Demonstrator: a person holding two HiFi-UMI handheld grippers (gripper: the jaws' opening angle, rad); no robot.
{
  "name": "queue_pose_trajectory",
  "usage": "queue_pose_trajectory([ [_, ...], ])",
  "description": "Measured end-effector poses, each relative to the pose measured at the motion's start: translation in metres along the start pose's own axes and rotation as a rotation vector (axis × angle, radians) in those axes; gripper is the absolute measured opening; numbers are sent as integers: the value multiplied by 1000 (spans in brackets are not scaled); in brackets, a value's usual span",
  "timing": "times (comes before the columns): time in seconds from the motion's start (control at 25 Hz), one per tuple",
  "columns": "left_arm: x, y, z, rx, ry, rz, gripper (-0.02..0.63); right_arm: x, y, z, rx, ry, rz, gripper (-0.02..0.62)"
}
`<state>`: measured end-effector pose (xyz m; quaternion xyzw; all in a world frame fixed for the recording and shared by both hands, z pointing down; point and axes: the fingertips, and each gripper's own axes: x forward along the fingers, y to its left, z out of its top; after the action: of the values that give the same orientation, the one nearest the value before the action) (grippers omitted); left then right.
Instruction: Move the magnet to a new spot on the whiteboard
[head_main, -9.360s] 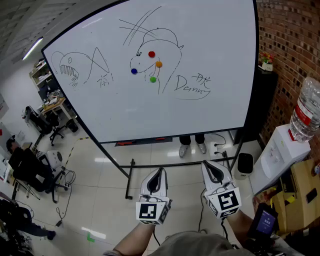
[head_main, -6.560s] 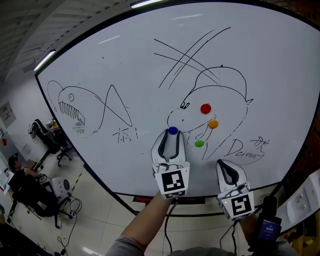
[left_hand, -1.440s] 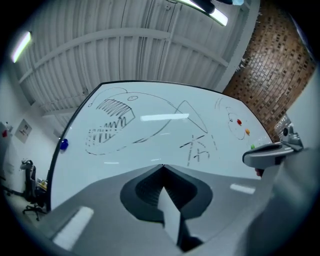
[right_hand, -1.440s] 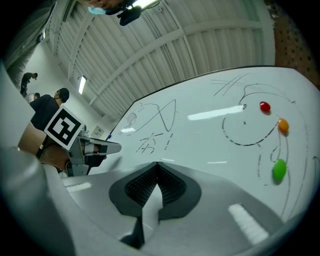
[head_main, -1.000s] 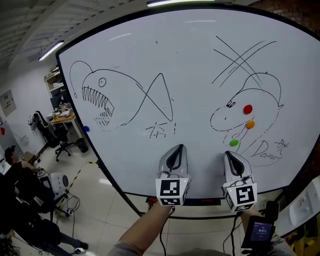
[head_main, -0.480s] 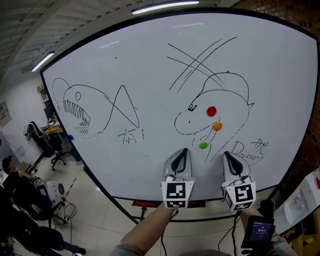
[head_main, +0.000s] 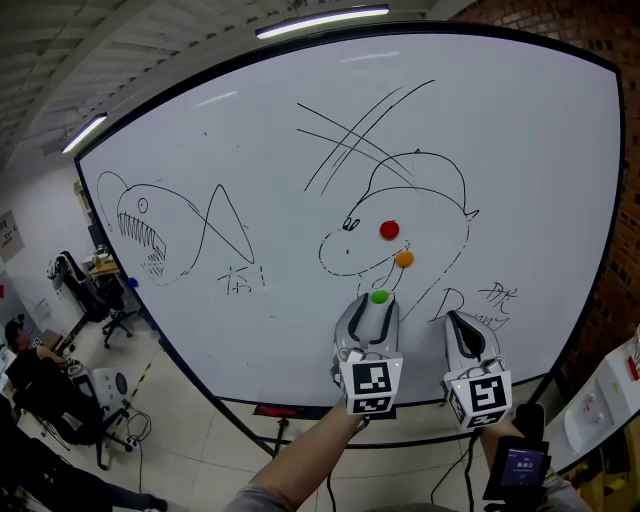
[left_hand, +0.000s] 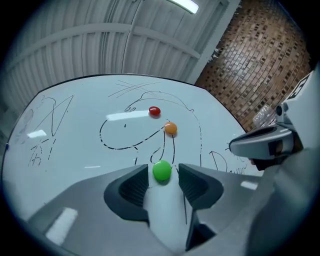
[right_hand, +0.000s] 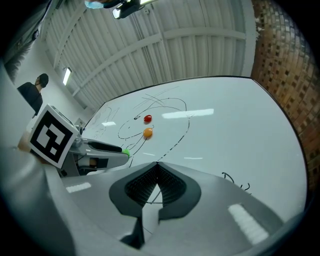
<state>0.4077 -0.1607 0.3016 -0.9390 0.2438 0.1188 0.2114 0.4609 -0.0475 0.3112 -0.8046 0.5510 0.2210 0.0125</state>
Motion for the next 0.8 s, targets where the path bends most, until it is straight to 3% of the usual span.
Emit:
queue_pose_trajectory([
  [0.12, 4, 1, 0, 20, 11, 65, 122, -5, -9, -1, 4, 0, -3, 8],
  [0.32, 4, 1, -1, 45, 6, 129, 124, -8, -11, -2, 18, -4, 14, 8],
  [0.8, -1, 14, -6, -6, 20, 108, 120, -1, -3, -8, 26, -2, 41, 8],
])
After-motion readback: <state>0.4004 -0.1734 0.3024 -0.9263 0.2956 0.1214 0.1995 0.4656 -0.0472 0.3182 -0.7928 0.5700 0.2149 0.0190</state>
